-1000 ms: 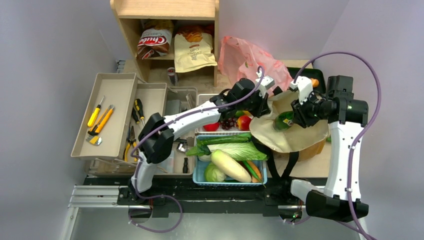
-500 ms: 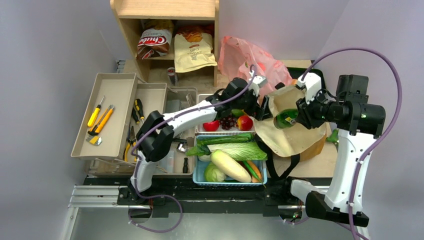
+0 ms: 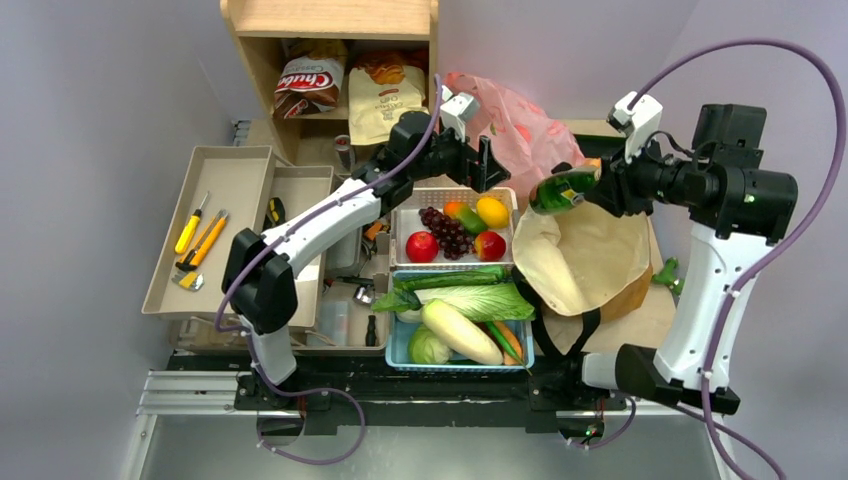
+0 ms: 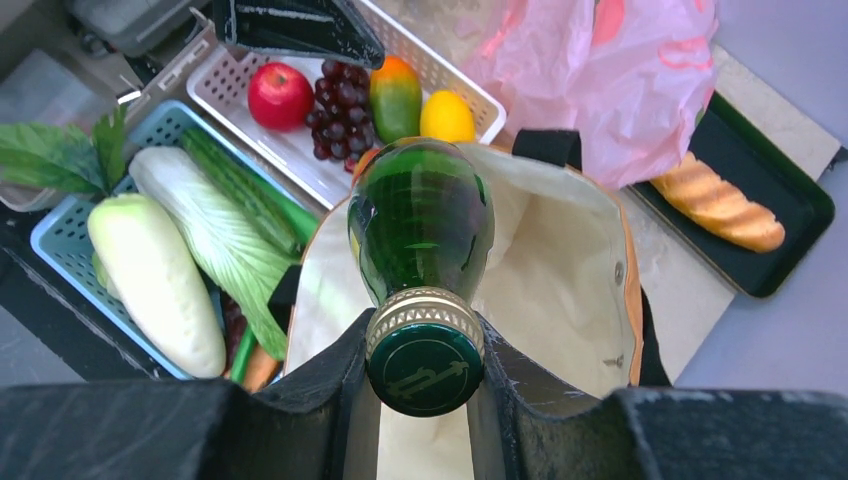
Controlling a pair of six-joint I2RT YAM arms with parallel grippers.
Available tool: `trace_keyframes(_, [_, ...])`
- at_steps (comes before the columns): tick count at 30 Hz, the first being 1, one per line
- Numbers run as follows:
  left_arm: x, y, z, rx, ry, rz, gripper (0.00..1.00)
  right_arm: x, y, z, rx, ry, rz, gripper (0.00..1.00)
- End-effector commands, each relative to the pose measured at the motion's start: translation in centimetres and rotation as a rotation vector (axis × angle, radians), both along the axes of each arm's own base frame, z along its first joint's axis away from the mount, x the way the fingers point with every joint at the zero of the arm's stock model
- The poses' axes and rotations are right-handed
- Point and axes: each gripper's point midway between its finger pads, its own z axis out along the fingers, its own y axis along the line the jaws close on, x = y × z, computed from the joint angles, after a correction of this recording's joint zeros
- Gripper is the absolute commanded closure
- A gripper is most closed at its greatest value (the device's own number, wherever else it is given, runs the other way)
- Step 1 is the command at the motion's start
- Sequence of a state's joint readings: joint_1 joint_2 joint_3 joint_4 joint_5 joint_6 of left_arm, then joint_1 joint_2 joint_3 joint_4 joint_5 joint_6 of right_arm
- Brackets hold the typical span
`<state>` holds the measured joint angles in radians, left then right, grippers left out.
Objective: Untie the knot of the grocery bags and take out the mixed food
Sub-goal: Place the bottle at the center of the board.
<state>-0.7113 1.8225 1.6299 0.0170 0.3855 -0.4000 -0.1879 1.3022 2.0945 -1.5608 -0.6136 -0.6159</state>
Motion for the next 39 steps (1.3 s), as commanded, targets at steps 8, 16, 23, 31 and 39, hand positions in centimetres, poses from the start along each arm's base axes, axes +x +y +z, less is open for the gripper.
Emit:
trace_keyframes(8, [2.2, 5.5, 2.3, 0.049, -0.047, 0.209, 0.00, 6.9, 6.1, 5.8, 0.077, -0.260, 0.199, 1.00])
trace_keyframes(16, [3.9, 14.6, 9.0, 0.071, -0.210, 0.473, 0.00, 13.5, 9.4, 4.6, 0.119, -0.247, 0.179, 1.00])
trace_keyframes(23, [5.9, 22.7, 11.2, 0.088, -0.210, 0.730, 0.00, 17.5, 14.3, 2.8, 0.106, -0.283, 0.137, 1.00])
trace_keyframes(31, [6.2, 26.5, 12.7, 0.104, -0.239, 0.802, 0.00, 22.2, 18.1, -1.5, 0.095, -0.292, 0.026, 1.00])
trace_keyframes(39, [5.6, 27.6, 12.7, 0.104, -0.240, 0.812, 0.00, 25.7, 18.7, -6.6, 0.034, -0.252, 0.003, 1.00])
